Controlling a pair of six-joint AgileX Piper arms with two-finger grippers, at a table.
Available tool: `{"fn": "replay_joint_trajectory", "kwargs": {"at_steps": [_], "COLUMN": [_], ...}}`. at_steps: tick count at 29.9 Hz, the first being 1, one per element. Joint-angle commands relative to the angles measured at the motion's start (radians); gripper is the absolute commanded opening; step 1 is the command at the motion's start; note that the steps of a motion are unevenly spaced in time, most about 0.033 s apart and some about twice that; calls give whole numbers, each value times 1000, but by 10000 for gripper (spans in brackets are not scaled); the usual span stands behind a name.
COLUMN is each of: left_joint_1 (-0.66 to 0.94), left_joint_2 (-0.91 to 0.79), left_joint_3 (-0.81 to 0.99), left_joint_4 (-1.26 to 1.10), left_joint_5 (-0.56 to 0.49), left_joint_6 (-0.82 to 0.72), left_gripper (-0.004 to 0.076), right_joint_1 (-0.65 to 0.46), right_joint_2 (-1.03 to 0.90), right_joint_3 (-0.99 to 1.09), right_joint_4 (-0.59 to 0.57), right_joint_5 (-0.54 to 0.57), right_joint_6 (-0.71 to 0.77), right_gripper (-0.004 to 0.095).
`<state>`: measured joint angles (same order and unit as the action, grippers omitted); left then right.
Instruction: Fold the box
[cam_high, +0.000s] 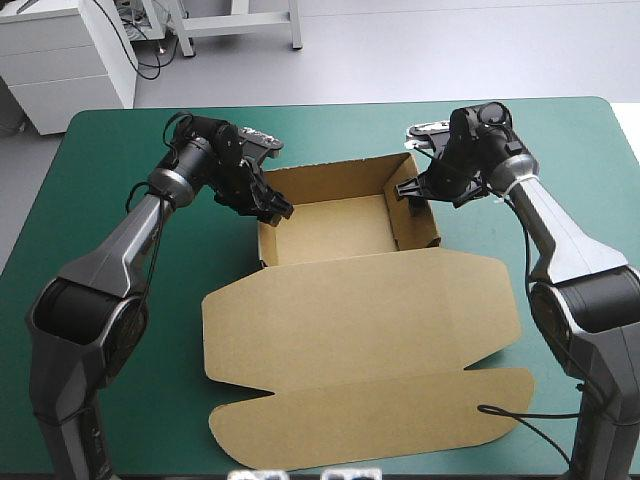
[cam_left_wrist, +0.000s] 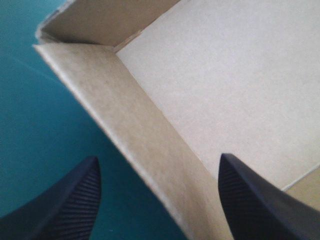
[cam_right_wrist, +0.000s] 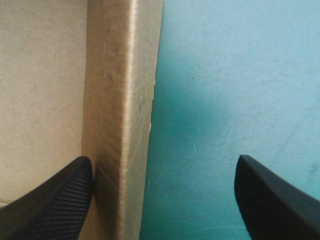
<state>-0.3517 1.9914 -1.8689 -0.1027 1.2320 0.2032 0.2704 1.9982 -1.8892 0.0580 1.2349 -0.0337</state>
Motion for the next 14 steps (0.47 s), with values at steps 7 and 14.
{"fn": "replay_joint_trajectory", "kwargs": {"at_steps": [7,14], "left_joint_1": [3,3], "left_joint_2": [-180,-313], "left_joint_3": [-36,-36], "left_joint_4": [-84,-87], "left_joint_5": [55,56], "left_joint_6": [22,62], "left_gripper": [482,415], "right_joint_1": [-8,-8], "right_joint_2": [-156,-232], "right_joint_3": [-32,-32], "right_joint_4": [36,42], "right_joint_5": [13,13], "right_joint_6": [-26,-35], "right_gripper": [725,724]}}
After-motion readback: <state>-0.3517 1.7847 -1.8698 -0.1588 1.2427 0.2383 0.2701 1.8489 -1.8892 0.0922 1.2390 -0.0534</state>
